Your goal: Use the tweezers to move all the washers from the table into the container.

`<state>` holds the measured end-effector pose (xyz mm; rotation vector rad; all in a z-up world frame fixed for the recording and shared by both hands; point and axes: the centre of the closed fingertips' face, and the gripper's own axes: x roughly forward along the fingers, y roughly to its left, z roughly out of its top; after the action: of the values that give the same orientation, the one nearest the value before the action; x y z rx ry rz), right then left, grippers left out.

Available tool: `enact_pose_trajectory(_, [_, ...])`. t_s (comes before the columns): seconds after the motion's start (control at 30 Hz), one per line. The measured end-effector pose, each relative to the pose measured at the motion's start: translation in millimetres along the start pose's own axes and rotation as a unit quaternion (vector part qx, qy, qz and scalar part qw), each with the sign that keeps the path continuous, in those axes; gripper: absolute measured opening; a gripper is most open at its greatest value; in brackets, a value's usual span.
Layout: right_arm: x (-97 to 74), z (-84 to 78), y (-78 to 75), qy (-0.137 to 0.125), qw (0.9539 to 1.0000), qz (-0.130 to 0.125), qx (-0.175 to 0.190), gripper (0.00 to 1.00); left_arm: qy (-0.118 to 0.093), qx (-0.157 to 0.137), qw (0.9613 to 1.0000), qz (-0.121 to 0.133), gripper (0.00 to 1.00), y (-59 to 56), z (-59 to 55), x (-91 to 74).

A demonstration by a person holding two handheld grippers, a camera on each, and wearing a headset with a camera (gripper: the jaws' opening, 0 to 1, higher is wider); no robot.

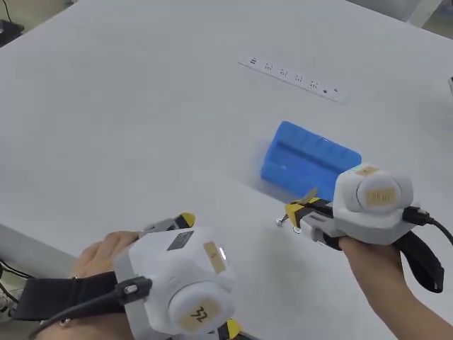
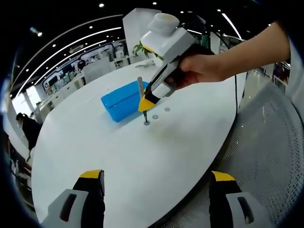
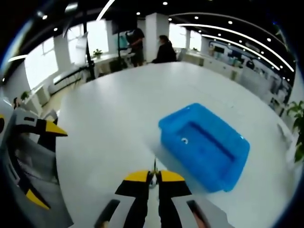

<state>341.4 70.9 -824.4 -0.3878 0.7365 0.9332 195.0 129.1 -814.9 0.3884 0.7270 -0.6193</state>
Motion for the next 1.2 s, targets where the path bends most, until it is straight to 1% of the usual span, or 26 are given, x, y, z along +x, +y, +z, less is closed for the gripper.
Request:
enact_pose_trajectory(0.07, [-1.7,1.6,-1.2,-0.001,1.0,-0.002,-0.006,0.03,0.0,0.001,1.0,0.001,0.93,0.3,0.0,-0.1])
enact_pose_trajectory(0.27, [-14.8,14.7,1.3,-0.015,0.9999,0.004,0.004,0.03,-0.001,0.001,1.0,-0.002,0.93,-0.7,0.4,-0.5])
enact_pose_trajectory(0.33, [-20.2,21.0,2.3,-0.024,0.9996,0.007,0.011,0.03,-0.003,0.004,1.0,0.002,0.93,0.3,1.2,-1.0])
enact_pose_trajectory(0.4, [-26.7,28.9,3.5,-0.035,0.9991,0.009,0.022,0.03,-0.006,0.0,1.0,-0.001,0.93,-0.3,2.2,-1.3])
enact_pose_trajectory(0.5, [-36.6,40.6,3.2,-0.05,0.9984,0.007,0.025,0.03,-0.006,0.001,1.0,-0.001,0.92,-0.2,2.2,-1.0])
enact_pose_trajectory(0.63, [-44.3,53.9,-4.5,-0.067,0.9973,0.006,0.029,0.03,-0.01,-0.005,0.9999,-0.003,0.92,0.0,3.7,-1.3])
enact_pose_trajectory(0.87, [-50.4,66.2,-11.4,-0.077,0.9968,-0.005,0.021,0.03,-0.01,-0.006,0.9999,-0.011,0.92,-2.1,3.8,-1.5])
enact_pose_trajectory(0.9, [-50.6,67.3,-12.6,-0.078,0.9967,-0.006,0.021,0.03,-0.012,-0.005,0.9998,-0.011,0.92,-2.2,4.9,-2.6])
enact_pose_trajectory(0.97, [-51.3,70.4,-16.0,-0.08,0.9965,-0.01,0.02,0.03,-0.032,-0.001,0.9995,-0.007,0.9,-0.8,12.2,-6.0])
enact_pose_trajectory(1.03, [-51.7,74.1,-21.6,-0.084,0.9962,-0.014,0.02,0.03,-0.035,-0.007,0.9993,-0.009,0.89,0.5,14.2,-7.6])
enact_pose_trajectory(1.07, [-51.5,75.5,-25.2,-0.085,0.9961,-0.016,0.019,0.03,-0.037,-0.01,0.9992,-0.009,0.89,1.2,15.4,-8.7])
enact_pose_trajectory(1.1, [-51.7,77.9,-28.5,-0.087,0.9959,-0.017,0.019,0.03,-0.048,-0.018,0.9986,-0.011,0.89,1.9,19.2,-10.3])
enact_pose_trajectory(1.17, [-50.8,80.8,-33.1,-0.089,0.9957,-0.018,0.019,0.03,-0.062,-0.038,0.997,-0.025,0.9,-1.0,25.1,-12.8])
enact_pose_trajectory(1.2, [-49.7,81.6,-36.0,-0.089,0.9957,-0.018,0.019,0.03,-0.073,-0.045,0.9957,-0.034,0.91,-2.6,30.4,-14.8])
